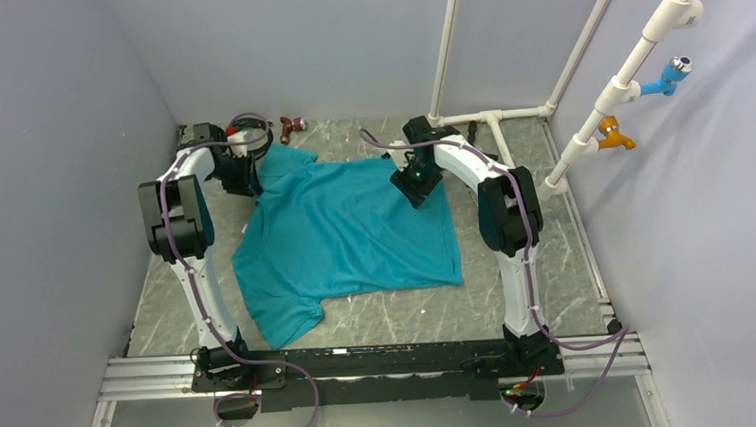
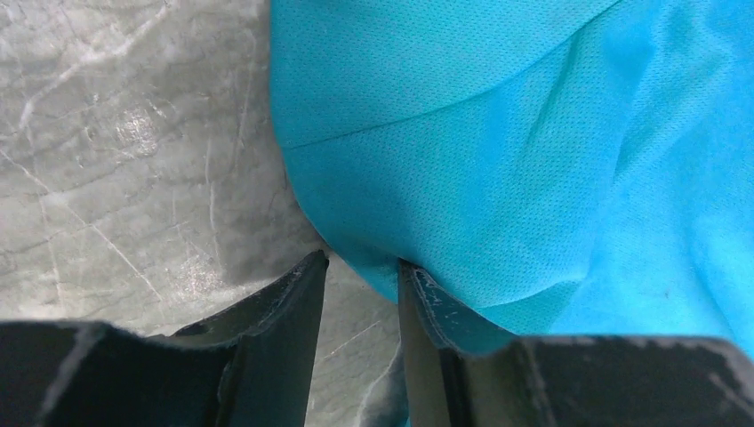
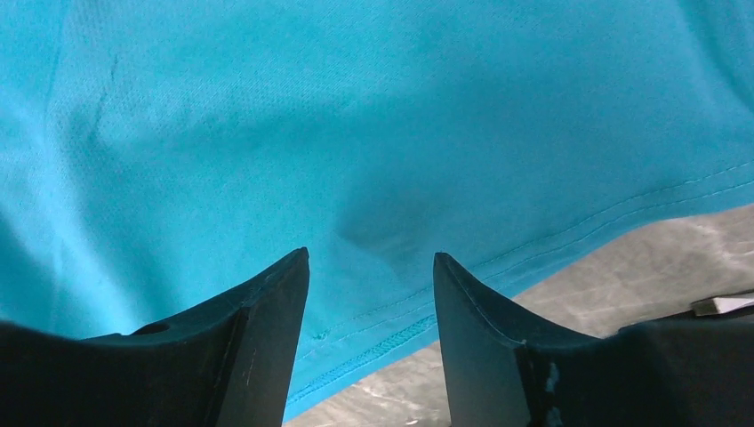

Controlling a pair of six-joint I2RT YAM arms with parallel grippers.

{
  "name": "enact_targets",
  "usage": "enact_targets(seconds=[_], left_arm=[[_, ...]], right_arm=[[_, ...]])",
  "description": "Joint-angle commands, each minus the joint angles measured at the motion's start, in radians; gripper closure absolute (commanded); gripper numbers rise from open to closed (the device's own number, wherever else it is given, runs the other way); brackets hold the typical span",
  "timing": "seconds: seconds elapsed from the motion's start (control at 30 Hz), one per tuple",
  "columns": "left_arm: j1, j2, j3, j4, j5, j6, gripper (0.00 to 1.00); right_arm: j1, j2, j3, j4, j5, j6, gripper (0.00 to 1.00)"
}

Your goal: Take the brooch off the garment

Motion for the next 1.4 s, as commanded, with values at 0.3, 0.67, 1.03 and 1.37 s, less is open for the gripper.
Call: enact_targets(seconds=[0.3, 0.67, 1.03, 1.37], left_arm=[[-0.058, 0.063, 0.081, -0.099, -0.327, 0.122, 0.80], [-0.060, 0.126, 0.287, -0.104, -0.578, 0.329, 0.98], [-0.002, -0.077, 0.248, -0.126, -0.188, 0.307, 0.45], [0.229, -0.321, -0.185, -0.277, 0.029, 0.289, 0.55]], right_arm=[[-0.013, -0.047, -0.147, 0.027, -0.011, -0.044, 0.47], [-0.015, -0.029, -0.227, 0.044, 0.037, -0.054, 0.49], [-0.014, -0.008, -0.163, -0.001, 0.020, -0.053, 0.50], [-0.003, -0.084, -0.113, -0.066, -0.040, -0.029, 0.49]])
